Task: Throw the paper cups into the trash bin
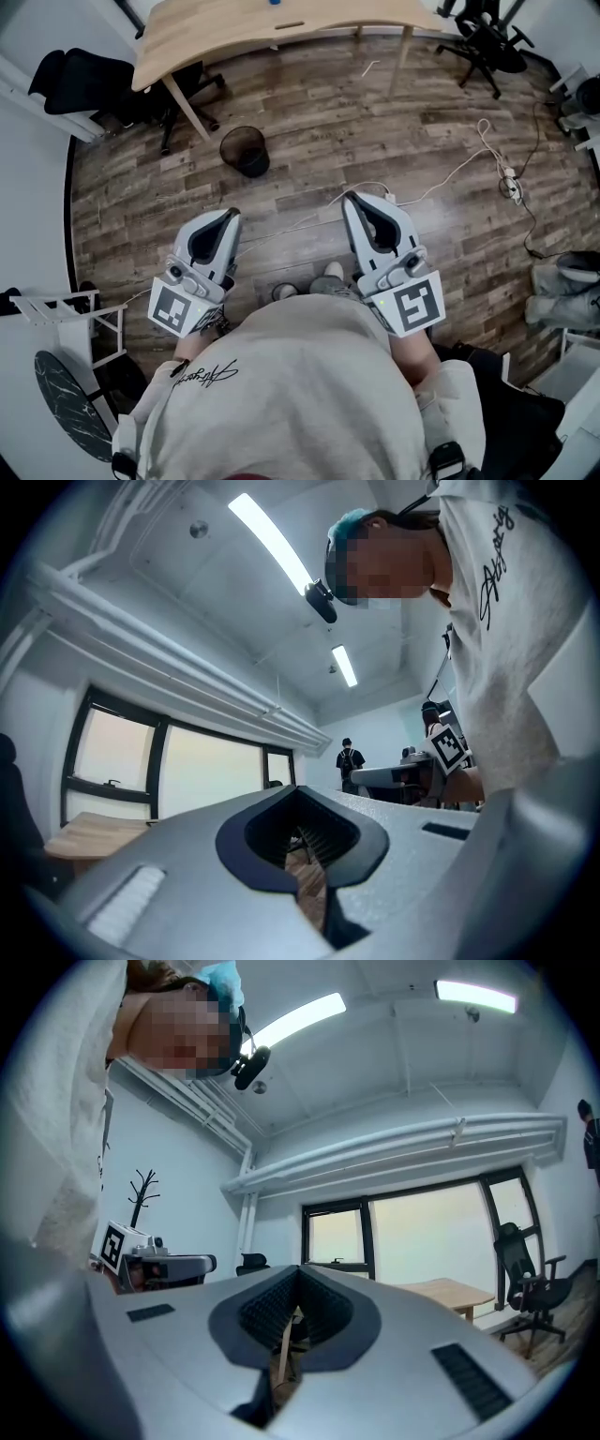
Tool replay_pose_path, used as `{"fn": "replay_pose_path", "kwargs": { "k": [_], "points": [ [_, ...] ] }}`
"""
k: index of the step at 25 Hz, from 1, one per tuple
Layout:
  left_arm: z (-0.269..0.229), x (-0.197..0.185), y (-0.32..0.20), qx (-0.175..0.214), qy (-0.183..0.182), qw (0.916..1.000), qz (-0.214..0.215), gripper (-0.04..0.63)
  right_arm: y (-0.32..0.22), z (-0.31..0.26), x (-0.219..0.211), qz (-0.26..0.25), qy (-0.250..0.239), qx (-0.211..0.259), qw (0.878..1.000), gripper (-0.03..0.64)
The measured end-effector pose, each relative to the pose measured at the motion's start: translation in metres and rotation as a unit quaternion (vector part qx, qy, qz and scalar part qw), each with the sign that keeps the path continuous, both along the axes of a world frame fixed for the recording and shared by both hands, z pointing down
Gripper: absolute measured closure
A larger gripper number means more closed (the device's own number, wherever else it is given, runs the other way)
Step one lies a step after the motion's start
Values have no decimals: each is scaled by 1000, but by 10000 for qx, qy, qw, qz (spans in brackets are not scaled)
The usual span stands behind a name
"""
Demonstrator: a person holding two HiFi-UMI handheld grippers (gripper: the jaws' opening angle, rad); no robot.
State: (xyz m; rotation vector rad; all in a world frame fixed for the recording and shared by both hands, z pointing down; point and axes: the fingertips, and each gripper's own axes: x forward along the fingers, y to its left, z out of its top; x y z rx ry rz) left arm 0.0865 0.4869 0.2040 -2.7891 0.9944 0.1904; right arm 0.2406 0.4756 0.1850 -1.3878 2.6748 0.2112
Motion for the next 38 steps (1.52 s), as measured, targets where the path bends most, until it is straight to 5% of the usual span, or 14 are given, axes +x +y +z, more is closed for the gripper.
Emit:
{"fn": "replay_pose_path", "kwargs": {
  "k": [17, 31, 38],
  "points": [
    [-11, 96, -39, 158, 37, 9995, -267, 592, -39, 19, 104, 28, 224, -317, 9992, 609],
    [-7, 93, -74, 62, 59, 9990, -437, 592, -78, 26, 94, -238, 69, -379, 9990, 609],
    [-2, 82, -119, 106, 52, 9991, -401, 592, -123, 11, 92, -109, -55, 14, 9999, 609]
  ]
}}
